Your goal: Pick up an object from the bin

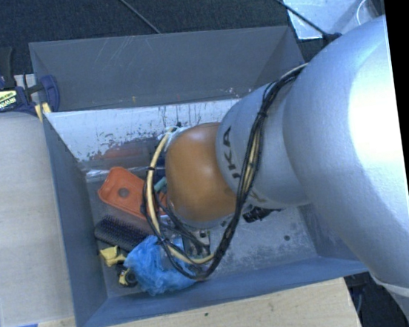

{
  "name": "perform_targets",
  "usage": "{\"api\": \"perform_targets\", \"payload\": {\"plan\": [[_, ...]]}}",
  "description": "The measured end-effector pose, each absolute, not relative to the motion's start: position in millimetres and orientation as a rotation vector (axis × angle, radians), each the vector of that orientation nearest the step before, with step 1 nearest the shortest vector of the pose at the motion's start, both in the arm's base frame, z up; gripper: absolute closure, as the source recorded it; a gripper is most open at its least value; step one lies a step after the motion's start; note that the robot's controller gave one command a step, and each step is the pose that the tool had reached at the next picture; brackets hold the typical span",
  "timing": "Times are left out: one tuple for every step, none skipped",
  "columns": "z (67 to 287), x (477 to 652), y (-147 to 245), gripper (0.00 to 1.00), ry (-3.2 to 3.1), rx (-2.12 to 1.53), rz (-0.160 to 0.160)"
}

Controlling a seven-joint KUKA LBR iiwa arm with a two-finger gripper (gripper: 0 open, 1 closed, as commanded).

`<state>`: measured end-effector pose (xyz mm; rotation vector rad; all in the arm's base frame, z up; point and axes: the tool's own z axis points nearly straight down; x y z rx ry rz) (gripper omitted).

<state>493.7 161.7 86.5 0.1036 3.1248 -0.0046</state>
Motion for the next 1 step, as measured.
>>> {"api": "perform_targets", "payload": {"plan": [[119.2, 491.5, 162.2, 1.0, 3.133, 0.102, -0.006]]}}
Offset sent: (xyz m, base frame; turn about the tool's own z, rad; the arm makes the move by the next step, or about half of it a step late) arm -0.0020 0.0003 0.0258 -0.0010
